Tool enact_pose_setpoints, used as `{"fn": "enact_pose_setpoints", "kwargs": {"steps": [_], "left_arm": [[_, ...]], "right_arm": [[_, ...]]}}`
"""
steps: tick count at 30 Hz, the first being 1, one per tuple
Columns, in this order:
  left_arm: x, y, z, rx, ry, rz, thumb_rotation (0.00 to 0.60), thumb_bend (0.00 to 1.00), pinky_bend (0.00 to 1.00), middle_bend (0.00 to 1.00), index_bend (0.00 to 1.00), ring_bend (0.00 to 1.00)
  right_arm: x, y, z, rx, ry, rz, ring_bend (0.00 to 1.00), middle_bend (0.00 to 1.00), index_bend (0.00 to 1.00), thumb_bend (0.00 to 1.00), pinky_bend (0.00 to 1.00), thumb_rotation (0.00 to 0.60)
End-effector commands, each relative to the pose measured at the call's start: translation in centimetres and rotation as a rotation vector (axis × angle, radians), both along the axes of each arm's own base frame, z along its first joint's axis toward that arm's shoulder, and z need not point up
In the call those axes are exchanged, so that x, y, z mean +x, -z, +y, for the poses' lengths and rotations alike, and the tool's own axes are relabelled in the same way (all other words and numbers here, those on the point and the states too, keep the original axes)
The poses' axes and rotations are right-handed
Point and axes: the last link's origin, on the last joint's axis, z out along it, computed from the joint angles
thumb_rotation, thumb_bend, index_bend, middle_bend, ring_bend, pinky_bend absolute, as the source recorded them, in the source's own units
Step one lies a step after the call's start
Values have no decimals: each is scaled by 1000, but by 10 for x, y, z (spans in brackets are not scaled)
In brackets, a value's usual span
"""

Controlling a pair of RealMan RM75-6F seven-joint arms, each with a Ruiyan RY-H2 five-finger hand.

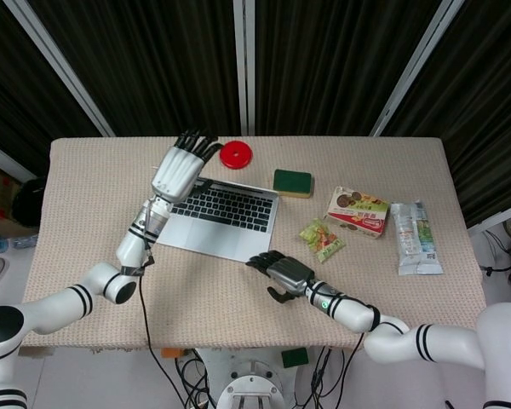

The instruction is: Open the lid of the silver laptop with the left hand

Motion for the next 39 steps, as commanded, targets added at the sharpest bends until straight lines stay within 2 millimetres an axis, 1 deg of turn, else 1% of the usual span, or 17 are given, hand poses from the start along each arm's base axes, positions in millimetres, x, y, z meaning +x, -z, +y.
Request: {"fn": "enact_pose_setpoints", "kwargs": {"steps": [1,9,17,23,32,36,39], "left_arm": [[7,-4,11,10,-13,28,600,749,105,210,237,82],[22,-7,36,15,-60,60,600,743,104,210,234,82],[26,-4,57,4,-136,72,600,738,104,210,231,82],[23,-5,75,5,-217,68,600,730,103,210,227,82],[23,-9,94,22,-306,75,600,716,103,209,216,82],[16,-12,97,25,-348,52,600,706,103,199,207,82],[7,-16,93,24,-348,31,600,706,103,197,207,82]], "right_arm": [[1,0,0,0,1,0,0,37,0,609,0,600],[1,1,-4,-2,7,7,0,36,0,608,0,600],[3,2,-7,0,5,8,0,36,0,608,0,600],[2,1,-9,-3,12,10,0,36,0,609,0,600],[1,-1,-12,-8,20,10,0,36,0,609,0,600],[0,-2,-13,-8,23,9,0,37,0,609,0,600],[-1,-4,-12,-13,28,-6,0,36,0,609,0,600]]}}
